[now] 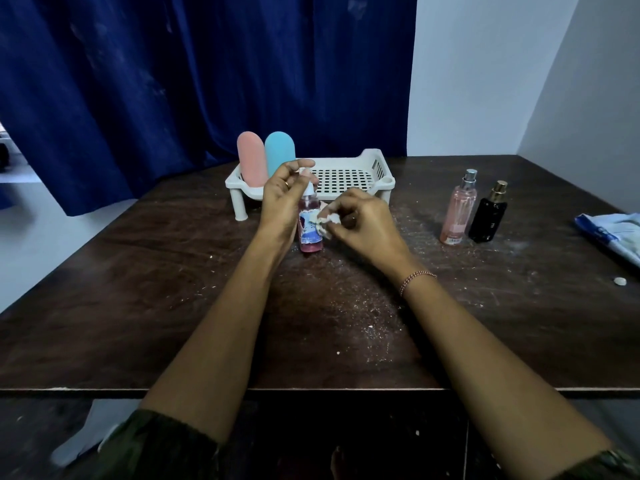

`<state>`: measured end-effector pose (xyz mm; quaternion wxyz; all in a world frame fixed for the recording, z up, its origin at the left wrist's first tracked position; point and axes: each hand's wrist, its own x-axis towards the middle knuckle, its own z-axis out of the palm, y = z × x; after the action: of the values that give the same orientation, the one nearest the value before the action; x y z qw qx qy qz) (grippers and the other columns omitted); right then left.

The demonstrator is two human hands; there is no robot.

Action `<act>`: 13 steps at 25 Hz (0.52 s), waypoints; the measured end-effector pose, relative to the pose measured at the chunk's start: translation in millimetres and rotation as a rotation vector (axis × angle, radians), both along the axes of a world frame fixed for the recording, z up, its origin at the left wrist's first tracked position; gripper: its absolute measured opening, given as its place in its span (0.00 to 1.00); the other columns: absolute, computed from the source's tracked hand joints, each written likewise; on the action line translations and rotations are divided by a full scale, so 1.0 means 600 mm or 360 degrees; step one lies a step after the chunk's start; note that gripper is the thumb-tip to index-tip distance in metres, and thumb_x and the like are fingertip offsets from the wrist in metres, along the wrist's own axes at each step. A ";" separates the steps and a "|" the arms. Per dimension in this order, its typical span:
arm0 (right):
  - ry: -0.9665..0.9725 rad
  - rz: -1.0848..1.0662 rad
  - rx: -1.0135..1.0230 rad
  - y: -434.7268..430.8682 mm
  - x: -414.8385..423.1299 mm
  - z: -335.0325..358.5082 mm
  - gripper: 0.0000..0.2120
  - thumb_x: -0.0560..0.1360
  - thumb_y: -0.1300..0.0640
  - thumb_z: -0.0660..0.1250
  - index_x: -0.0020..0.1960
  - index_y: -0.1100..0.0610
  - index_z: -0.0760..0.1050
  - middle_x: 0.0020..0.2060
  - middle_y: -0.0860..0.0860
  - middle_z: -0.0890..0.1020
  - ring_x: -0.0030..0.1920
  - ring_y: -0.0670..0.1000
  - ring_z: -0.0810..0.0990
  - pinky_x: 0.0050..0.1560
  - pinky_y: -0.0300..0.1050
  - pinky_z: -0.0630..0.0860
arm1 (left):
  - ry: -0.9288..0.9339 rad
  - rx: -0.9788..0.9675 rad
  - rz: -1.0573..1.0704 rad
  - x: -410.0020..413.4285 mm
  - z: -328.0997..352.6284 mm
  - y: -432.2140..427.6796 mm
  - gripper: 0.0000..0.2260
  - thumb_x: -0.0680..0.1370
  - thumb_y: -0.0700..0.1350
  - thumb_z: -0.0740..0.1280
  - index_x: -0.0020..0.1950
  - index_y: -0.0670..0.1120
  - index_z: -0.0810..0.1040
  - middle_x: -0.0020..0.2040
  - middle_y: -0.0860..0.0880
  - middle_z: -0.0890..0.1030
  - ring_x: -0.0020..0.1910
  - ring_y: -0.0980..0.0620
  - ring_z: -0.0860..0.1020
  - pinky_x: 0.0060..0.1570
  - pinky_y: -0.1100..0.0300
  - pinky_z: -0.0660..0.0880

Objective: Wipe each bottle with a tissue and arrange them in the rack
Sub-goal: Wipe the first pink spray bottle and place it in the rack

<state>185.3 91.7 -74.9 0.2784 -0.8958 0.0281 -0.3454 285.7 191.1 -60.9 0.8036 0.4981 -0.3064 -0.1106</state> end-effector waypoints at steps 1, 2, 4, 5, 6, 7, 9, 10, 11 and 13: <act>-0.0061 0.0014 -0.0012 0.004 0.001 -0.001 0.09 0.68 0.65 0.73 0.47 0.60 0.80 0.44 0.52 0.78 0.43 0.48 0.77 0.47 0.37 0.75 | -0.0048 0.0024 0.0022 -0.001 -0.001 0.000 0.05 0.78 0.36 0.62 0.49 0.45 0.76 0.39 0.48 0.76 0.34 0.58 0.75 0.34 0.65 0.73; -0.0091 0.0033 -0.0027 0.008 0.002 -0.001 0.09 0.68 0.66 0.72 0.47 0.60 0.80 0.44 0.51 0.77 0.43 0.48 0.76 0.47 0.36 0.75 | -0.0092 0.0050 0.0047 -0.001 -0.002 0.000 0.05 0.77 0.36 0.64 0.49 0.46 0.76 0.40 0.49 0.77 0.36 0.57 0.75 0.35 0.64 0.73; -0.0094 0.0055 -0.0006 0.011 0.004 -0.003 0.08 0.68 0.66 0.72 0.47 0.60 0.80 0.43 0.50 0.77 0.42 0.47 0.76 0.46 0.33 0.74 | -0.0127 0.0070 0.0086 -0.004 -0.002 0.001 0.06 0.76 0.36 0.65 0.48 0.46 0.77 0.39 0.52 0.77 0.36 0.58 0.76 0.36 0.63 0.74; -0.0089 0.0040 0.0038 0.010 0.005 -0.004 0.08 0.68 0.66 0.72 0.46 0.60 0.80 0.43 0.50 0.77 0.42 0.46 0.76 0.46 0.33 0.75 | -0.0115 0.0065 0.0096 -0.006 -0.001 0.002 0.06 0.76 0.36 0.65 0.48 0.46 0.77 0.38 0.52 0.77 0.34 0.59 0.76 0.34 0.63 0.75; -0.0086 0.0014 0.0086 0.007 0.006 -0.005 0.08 0.68 0.67 0.72 0.46 0.59 0.80 0.43 0.50 0.78 0.42 0.47 0.76 0.46 0.34 0.75 | -0.0094 0.0053 0.0101 -0.007 -0.001 0.003 0.06 0.77 0.35 0.64 0.48 0.45 0.77 0.38 0.52 0.78 0.33 0.59 0.76 0.33 0.64 0.75; -0.0074 -0.0019 0.0122 0.004 0.007 -0.008 0.08 0.68 0.67 0.72 0.45 0.59 0.79 0.43 0.50 0.79 0.43 0.47 0.77 0.47 0.37 0.76 | -0.0073 0.0037 0.0094 -0.007 0.000 0.003 0.06 0.77 0.35 0.64 0.49 0.45 0.77 0.38 0.51 0.78 0.34 0.60 0.77 0.33 0.64 0.75; -0.0026 -0.0065 0.0165 -0.002 0.009 -0.012 0.08 0.68 0.67 0.72 0.45 0.58 0.80 0.44 0.51 0.81 0.44 0.48 0.78 0.49 0.41 0.76 | -0.0048 -0.0002 0.0048 -0.007 -0.002 0.003 0.07 0.76 0.34 0.64 0.50 0.44 0.78 0.38 0.53 0.79 0.37 0.59 0.79 0.35 0.65 0.76; -0.0027 -0.0061 0.0194 -0.002 0.009 -0.013 0.08 0.67 0.67 0.72 0.45 0.58 0.80 0.44 0.51 0.81 0.44 0.48 0.79 0.50 0.42 0.77 | -0.0050 -0.0015 0.0029 -0.005 -0.003 0.003 0.08 0.76 0.34 0.64 0.51 0.44 0.79 0.39 0.53 0.80 0.39 0.58 0.79 0.38 0.65 0.77; -0.0059 -0.0040 0.0234 -0.001 0.009 -0.012 0.08 0.68 0.67 0.72 0.45 0.58 0.80 0.44 0.51 0.82 0.44 0.48 0.79 0.50 0.43 0.77 | -0.0053 -0.0021 0.0021 -0.004 -0.004 0.003 0.09 0.76 0.34 0.64 0.53 0.43 0.79 0.41 0.52 0.80 0.40 0.58 0.79 0.41 0.64 0.77; -0.0185 0.0035 0.0300 0.006 0.004 -0.007 0.09 0.68 0.68 0.72 0.47 0.59 0.80 0.44 0.50 0.81 0.45 0.47 0.80 0.50 0.42 0.78 | -0.0039 -0.0036 0.0006 -0.002 -0.006 0.002 0.10 0.76 0.34 0.64 0.56 0.42 0.79 0.44 0.49 0.80 0.41 0.57 0.79 0.44 0.63 0.78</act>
<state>187.6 95.1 -79.1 0.3664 -0.8443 0.0346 -0.3896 284.8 192.4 -64.4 0.8057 0.4907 -0.3165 -0.0996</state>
